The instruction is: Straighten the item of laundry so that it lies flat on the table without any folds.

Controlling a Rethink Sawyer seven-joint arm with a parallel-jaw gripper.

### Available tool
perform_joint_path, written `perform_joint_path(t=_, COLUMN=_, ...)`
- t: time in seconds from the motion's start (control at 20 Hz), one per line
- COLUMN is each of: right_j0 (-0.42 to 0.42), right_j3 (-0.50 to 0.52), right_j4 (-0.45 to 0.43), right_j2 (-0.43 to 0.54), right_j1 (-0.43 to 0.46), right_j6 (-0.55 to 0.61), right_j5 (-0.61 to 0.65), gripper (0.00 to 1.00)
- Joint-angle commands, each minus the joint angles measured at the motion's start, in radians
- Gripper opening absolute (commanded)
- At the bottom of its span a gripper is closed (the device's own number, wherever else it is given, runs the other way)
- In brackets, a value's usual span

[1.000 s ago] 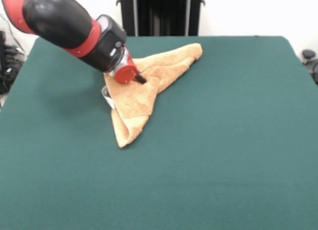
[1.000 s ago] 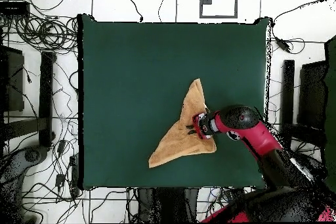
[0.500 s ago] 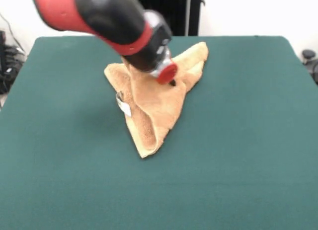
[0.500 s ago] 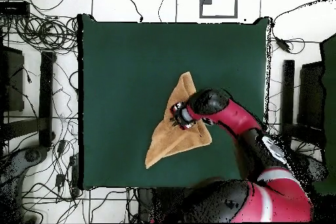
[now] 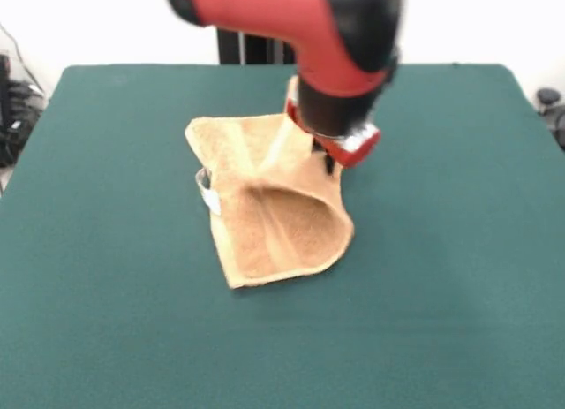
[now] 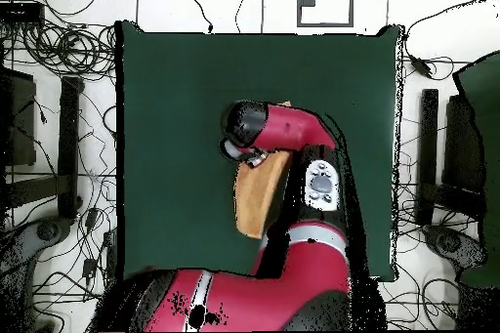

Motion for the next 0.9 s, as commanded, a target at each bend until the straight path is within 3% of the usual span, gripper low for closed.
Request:
perform_joint_path(t=0.05, right_j0=0.125, right_j3=-0.483, right_j4=-0.079, right_j2=-0.230, right_j1=0.210, right_j6=0.395, right_j5=0.129, gripper=0.00)
perform_joint_path(t=0.2, right_j0=0.138, right_j3=-0.651, right_j4=-0.088, right_j2=-0.278, right_j1=0.291, right_j6=0.411, right_j5=0.211, gripper=0.00)
perform_joint_path(t=0.45, right_j0=0.088, right_j3=-0.997, right_j4=0.025, right_j2=-0.259, right_j1=0.440, right_j6=0.400, right_j5=0.481, gripper=0.00)
perform_joint_path(t=0.65, right_j0=0.061, right_j3=-1.156, right_j4=0.127, right_j2=-0.309, right_j1=0.524, right_j6=0.429, right_j5=0.553, gripper=0.00)
perform_joint_path(t=0.7, right_j0=0.055, right_j3=-1.190, right_j4=0.165, right_j2=-0.339, right_j1=0.545, right_j6=0.440, right_j5=0.558, gripper=1.00)
perform_joint_path(t=0.9, right_j0=0.040, right_j3=-1.246, right_j4=0.281, right_j2=-0.425, right_j1=0.582, right_j6=0.477, right_j5=0.556, gripper=1.00)
